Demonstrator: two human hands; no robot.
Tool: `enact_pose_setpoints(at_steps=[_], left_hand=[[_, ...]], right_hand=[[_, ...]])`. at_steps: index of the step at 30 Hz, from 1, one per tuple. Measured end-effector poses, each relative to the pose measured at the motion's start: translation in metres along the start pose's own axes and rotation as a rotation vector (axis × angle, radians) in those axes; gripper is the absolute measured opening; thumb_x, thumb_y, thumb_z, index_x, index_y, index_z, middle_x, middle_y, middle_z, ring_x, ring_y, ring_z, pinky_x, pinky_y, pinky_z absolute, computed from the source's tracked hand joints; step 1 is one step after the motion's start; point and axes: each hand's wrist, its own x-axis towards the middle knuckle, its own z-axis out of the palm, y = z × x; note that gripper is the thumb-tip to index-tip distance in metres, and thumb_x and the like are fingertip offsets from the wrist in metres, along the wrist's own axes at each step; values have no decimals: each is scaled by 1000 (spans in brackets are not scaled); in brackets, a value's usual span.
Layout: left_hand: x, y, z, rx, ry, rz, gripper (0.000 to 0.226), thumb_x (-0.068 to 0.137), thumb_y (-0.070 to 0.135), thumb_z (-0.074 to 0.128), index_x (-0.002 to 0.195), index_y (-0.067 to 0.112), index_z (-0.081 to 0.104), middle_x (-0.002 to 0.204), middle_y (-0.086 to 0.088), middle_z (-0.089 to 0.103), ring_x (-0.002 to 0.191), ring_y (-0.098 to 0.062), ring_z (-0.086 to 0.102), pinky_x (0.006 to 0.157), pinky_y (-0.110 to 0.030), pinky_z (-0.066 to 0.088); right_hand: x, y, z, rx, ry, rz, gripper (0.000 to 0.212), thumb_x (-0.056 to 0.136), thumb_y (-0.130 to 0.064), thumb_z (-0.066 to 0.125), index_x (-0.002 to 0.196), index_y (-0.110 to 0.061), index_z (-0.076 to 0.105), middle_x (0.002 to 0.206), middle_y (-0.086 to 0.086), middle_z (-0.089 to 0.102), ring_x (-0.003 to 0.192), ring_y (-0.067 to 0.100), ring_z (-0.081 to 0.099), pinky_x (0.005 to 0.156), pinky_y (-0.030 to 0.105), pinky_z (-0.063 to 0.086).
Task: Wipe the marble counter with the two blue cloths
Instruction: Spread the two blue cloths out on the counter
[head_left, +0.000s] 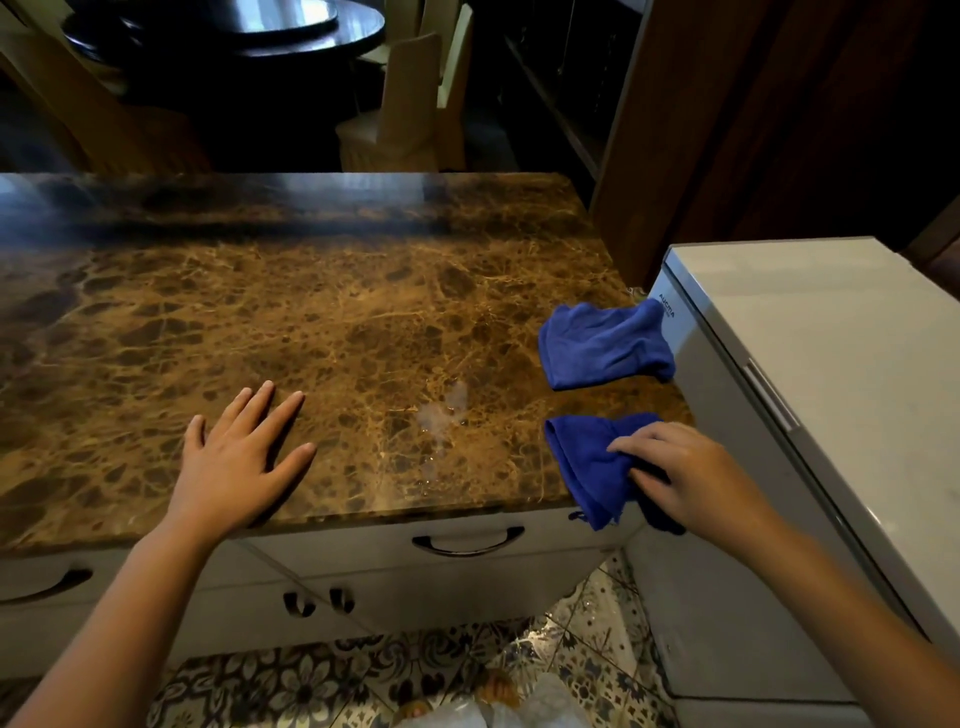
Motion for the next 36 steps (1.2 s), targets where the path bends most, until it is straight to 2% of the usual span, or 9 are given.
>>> enact_pose_setpoints(at_steps=[5,11,14,18,22,26,29,31,36], left_hand=[[-1,1,-1,-21,6,3,75,74,74,12,142,42,14,156,2,13,143,-15,3,112,-53,1],[-1,3,-2,-29,9,-8,74,75,73,13,142,43,16,156,2,13,143,-14,3,113,-53,1],[-1,3,-2,-36,15,-15,72,75,73,15,141,44,17,156,4,14,143,-13,3,113,-54,2],[-2,4,-2,-28,21,-28,70,76,71,17,141,44,17,156,5,14,143,-13,4,113,-53,2],[-1,4,-2,-21,30,-27,69,77,70,18,141,44,19,156,5,15,143,-13,5,113,-53,3],[-2,3,-2,-34,40,-25,68,77,70,20,141,44,19,156,5,16,143,-13,5,114,-53,3],[-2,2,-1,-31,45,-27,68,77,70,21,140,44,19,156,5,17,143,-13,5,114,-53,3],[-2,3,-2,-31,44,-27,68,77,69,20,140,44,20,156,5,17,143,-13,5,114,-53,3],[-1,4,-3,-28,45,-27,69,77,69,20,141,44,20,156,4,17,143,-14,6,114,-53,3]], right_hand=[[43,-26,-18,251,140,43,29,78,0,69,106,-8,67,96,8,68,87,0,52,79,3,36],[130,-60,-5,184,212,-24,29,83,-12,64,113,-13,62,101,11,63,96,25,57,80,39,47],[161,-68,29,87,58,5,29,86,-25,60,115,-21,59,105,7,56,101,23,52,72,37,44],[177,-70,71,35,-104,20,34,88,-34,57,120,-23,56,111,8,52,109,27,46,85,38,40],[177,-69,92,-117,-247,40,56,91,-55,35,142,-37,21,153,8,16,138,23,10,111,46,6],[184,-66,85,-165,-441,28,62,88,-64,25,143,-42,5,156,6,-3,140,20,-7,109,53,-8],[197,-65,71,-268,-297,-68,62,86,-68,25,141,-41,20,155,6,13,140,21,5,106,60,-5],[203,-63,73,-283,-213,-175,63,84,-70,22,141,-42,17,156,4,7,140,22,-1,106,61,-5],[204,-59,101,-186,-316,-145,74,72,-79,4,140,-49,1,156,1,0,140,24,-6,106,60,-7]])
